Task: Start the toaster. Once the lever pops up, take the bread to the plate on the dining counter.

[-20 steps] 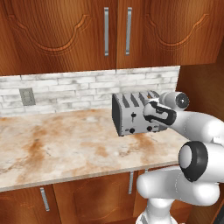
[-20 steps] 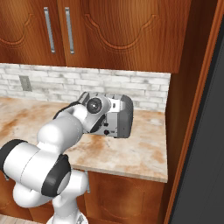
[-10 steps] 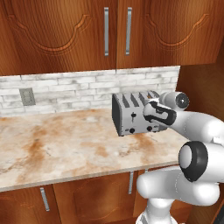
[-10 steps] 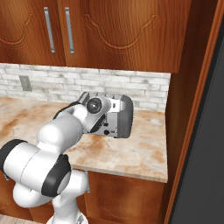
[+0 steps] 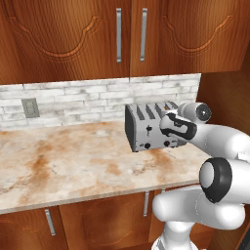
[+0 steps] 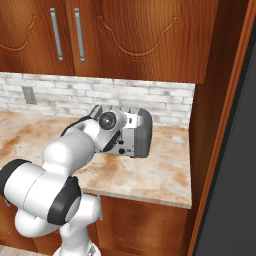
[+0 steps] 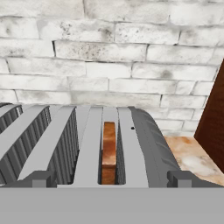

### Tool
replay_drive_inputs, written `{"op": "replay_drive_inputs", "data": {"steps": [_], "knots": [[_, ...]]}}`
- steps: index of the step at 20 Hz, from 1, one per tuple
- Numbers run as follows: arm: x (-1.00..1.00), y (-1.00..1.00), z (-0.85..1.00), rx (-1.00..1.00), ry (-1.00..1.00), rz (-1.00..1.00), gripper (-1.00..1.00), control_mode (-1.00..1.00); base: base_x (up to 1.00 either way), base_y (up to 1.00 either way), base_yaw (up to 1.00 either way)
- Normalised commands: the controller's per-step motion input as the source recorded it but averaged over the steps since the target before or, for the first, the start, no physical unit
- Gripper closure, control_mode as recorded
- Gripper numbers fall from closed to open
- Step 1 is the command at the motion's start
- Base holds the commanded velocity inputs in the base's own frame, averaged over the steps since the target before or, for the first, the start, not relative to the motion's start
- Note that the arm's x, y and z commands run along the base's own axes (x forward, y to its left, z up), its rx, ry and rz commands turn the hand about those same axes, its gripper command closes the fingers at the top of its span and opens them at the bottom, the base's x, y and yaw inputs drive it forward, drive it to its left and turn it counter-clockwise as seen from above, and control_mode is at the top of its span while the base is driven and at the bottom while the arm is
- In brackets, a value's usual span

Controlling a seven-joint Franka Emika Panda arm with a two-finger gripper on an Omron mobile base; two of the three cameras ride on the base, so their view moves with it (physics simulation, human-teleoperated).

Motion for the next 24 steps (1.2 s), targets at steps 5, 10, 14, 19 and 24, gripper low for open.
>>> {"op": "replay_drive_inputs", "data": {"steps": [5,10,14,19,24], "knots": [[0.00,0.00,0.00,0.00,0.00,0.00,-1.00,-1.00,0.00,0.00,0.00],[0.00,0.00,0.00,0.00,0.00,0.00,-1.00,-1.00,0.00,0.00,0.00],[0.00,0.00,0.00,0.00,0.00,0.00,-1.00,-1.00,0.00,0.00,0.00],[0.00,0.00,0.00,0.00,0.00,0.00,-1.00,-1.00,0.00,0.00,0.00],[0.00,0.00,0.00,0.00,0.00,0.00,-1.00,-1.00,0.00,0.00,0.00]]}}
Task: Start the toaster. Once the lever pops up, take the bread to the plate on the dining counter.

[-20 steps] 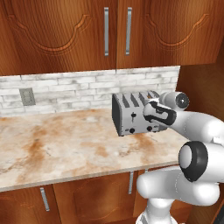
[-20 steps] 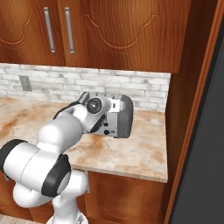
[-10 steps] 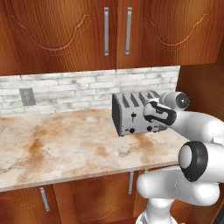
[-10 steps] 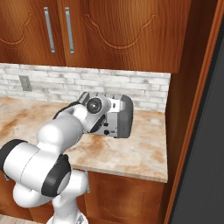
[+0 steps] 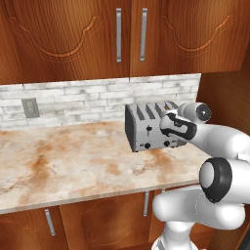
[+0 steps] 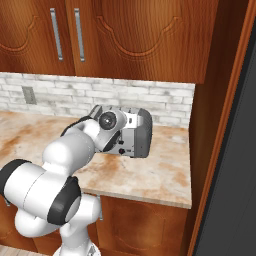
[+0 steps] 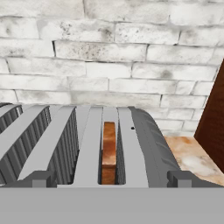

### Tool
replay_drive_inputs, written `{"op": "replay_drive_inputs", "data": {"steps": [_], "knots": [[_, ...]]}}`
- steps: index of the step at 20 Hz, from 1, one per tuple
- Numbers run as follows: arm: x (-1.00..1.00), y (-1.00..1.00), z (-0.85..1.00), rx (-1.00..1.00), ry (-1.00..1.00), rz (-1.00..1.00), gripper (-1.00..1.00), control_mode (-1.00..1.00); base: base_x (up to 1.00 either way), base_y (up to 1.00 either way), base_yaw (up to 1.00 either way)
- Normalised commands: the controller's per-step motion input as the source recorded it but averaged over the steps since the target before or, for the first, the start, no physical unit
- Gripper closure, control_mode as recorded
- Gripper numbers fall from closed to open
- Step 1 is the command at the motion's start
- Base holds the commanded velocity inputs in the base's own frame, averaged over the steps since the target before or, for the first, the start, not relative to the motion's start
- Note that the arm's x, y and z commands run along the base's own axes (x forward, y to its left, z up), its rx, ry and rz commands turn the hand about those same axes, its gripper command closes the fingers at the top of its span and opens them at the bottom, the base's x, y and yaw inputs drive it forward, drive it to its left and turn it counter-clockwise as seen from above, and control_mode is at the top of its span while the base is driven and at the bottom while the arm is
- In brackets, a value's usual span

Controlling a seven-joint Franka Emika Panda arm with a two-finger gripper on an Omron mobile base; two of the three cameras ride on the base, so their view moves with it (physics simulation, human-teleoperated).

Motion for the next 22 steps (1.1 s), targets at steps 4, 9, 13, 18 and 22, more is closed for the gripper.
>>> {"op": "replay_drive_inputs", "data": {"steps": [4,9,13,18,22], "knots": [[0.00,0.00,0.00,0.00,0.00,0.00,-1.00,-1.00,0.00,0.00,0.00],[0.00,0.00,0.00,0.00,0.00,0.00,-1.00,-1.00,0.00,0.00,0.00],[0.00,0.00,0.00,0.00,0.00,0.00,-1.00,-1.00,0.00,0.00,0.00],[0.00,0.00,0.00,0.00,0.00,0.00,-1.00,-1.00,0.00,0.00,0.00],[0.00,0.00,0.00,0.00,0.00,0.00,-1.00,-1.00,0.00,0.00,0.00]]}}
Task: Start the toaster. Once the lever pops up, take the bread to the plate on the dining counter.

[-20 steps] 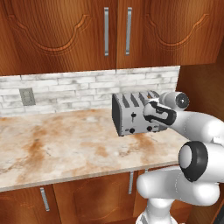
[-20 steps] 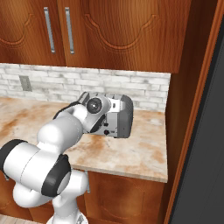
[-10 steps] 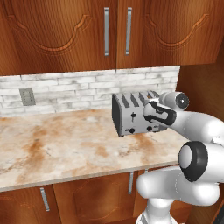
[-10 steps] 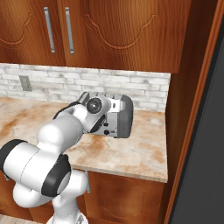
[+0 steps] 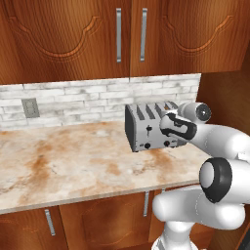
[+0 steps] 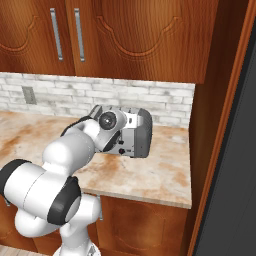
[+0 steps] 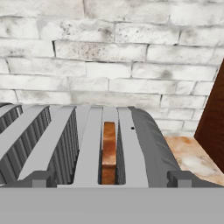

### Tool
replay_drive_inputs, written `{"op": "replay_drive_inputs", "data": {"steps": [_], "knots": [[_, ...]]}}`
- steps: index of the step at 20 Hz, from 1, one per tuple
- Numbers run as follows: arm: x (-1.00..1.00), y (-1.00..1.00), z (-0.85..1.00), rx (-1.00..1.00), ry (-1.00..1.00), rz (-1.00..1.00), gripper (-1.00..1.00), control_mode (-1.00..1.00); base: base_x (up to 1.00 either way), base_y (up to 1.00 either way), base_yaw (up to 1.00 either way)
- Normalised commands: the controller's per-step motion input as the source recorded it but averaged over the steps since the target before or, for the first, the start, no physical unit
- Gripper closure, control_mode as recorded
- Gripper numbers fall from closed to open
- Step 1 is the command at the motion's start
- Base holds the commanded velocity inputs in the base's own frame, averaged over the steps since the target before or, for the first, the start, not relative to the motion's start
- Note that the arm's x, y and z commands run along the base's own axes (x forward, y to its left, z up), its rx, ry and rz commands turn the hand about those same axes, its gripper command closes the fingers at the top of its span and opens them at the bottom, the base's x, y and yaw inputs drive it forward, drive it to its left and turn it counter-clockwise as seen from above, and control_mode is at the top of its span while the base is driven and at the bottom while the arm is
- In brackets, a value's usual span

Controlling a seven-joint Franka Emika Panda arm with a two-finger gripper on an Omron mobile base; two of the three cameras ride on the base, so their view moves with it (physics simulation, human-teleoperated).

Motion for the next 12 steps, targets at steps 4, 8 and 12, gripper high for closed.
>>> {"op": "replay_drive_inputs", "data": {"steps": [4,8,12], "knots": [[0.00,0.00,0.00,0.00,0.00,0.00,-1.00,-1.00,0.00,0.00,0.00],[0.00,0.00,0.00,0.00,0.00,0.00,-1.00,-1.00,0.00,0.00,0.00],[0.00,0.00,0.00,0.00,0.00,0.00,-1.00,-1.00,0.00,0.00,0.00]]}}
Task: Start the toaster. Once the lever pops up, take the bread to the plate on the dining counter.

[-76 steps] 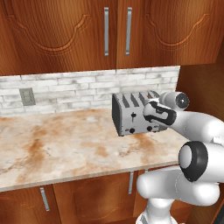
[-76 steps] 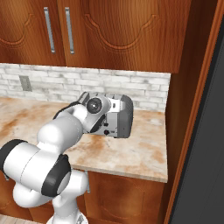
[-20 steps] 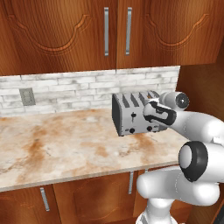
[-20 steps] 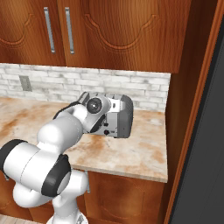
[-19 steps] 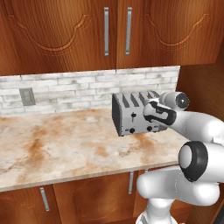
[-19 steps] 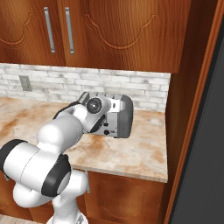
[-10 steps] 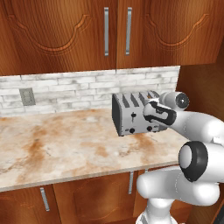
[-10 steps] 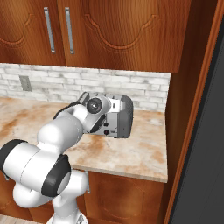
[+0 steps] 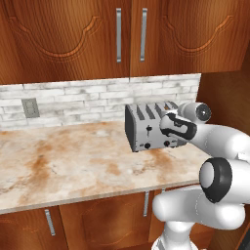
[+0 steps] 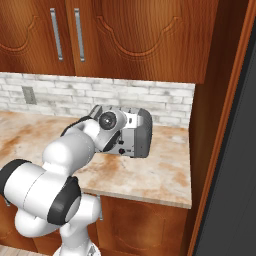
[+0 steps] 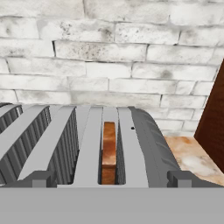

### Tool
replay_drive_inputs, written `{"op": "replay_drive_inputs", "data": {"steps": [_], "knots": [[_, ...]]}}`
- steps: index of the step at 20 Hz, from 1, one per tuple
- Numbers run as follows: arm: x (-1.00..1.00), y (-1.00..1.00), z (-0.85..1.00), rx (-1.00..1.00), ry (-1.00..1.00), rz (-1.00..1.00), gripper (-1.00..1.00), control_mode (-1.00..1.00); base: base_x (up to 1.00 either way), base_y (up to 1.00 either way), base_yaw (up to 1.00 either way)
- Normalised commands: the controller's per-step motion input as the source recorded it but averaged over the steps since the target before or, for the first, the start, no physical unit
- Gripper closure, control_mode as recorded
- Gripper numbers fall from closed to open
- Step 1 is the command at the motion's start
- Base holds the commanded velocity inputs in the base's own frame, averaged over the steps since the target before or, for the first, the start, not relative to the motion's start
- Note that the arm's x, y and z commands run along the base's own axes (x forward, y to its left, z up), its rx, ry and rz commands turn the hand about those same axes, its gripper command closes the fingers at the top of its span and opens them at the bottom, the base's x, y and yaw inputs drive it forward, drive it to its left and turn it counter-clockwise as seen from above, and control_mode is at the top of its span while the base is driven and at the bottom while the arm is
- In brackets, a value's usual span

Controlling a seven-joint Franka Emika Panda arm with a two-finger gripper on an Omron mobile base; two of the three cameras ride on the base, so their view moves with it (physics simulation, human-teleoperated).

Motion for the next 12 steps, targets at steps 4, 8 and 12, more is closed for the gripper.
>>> {"op": "replay_drive_inputs", "data": {"steps": [4,8,12], "knots": [[0.00,0.00,0.00,0.00,0.00,0.00,-1.00,-1.00,0.00,0.00,0.00],[0.00,0.00,0.00,0.00,0.00,0.00,-1.00,-1.00,0.00,0.00,0.00],[0.00,0.00,0.00,0.00,0.00,0.00,-1.00,-1.00,0.00,0.00,0.00]]}}
